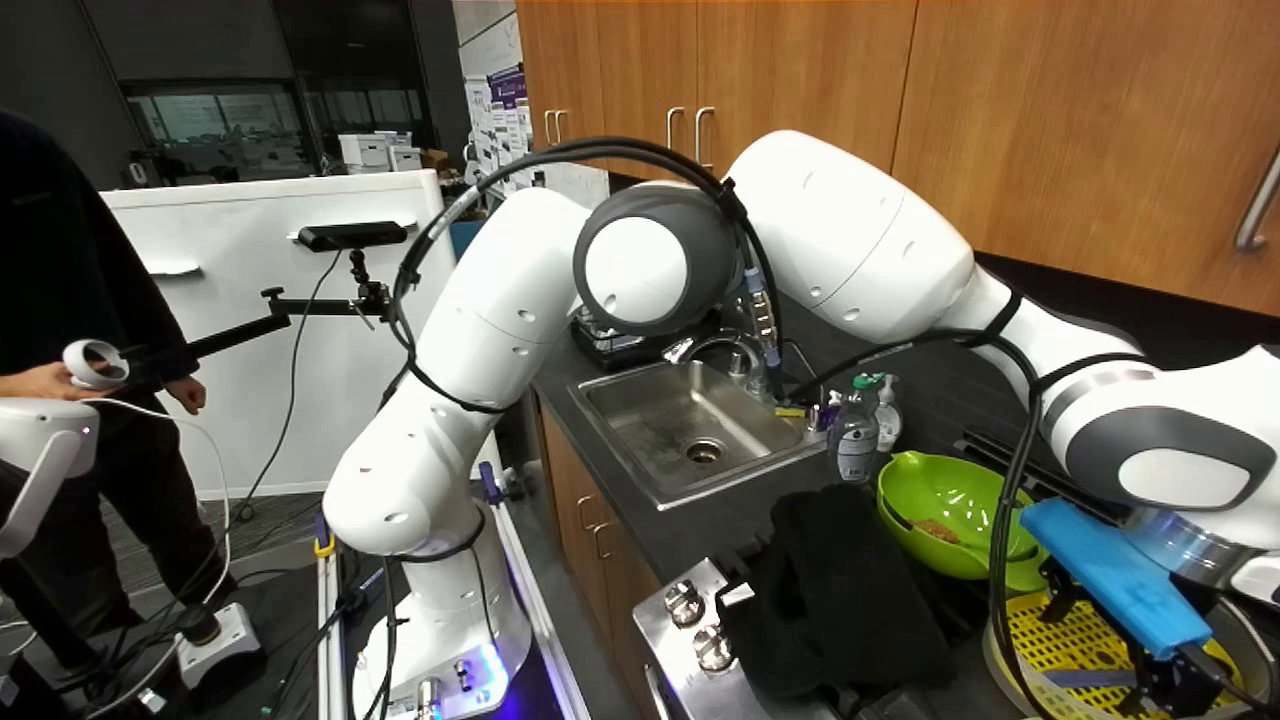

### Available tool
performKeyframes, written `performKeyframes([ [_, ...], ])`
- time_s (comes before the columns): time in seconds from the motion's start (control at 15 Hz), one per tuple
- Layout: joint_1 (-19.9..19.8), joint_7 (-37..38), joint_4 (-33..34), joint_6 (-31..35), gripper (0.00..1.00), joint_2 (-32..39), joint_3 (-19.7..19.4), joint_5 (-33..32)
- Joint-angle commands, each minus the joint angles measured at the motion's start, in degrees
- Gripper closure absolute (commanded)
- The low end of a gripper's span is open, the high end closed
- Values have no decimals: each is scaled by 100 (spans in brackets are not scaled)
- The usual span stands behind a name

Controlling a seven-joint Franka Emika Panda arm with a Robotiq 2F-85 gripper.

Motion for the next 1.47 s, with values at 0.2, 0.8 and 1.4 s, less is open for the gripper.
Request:
performKeyframes([
  [0.2, 1, 53, -182, -27, 0, -71, 42, -101],
  [0.8, 4, 42, -181, -53, 0, 97, 80, -102],
  [1.4, -9, 38, -125, -76, 35, 162, 94, -93],
])
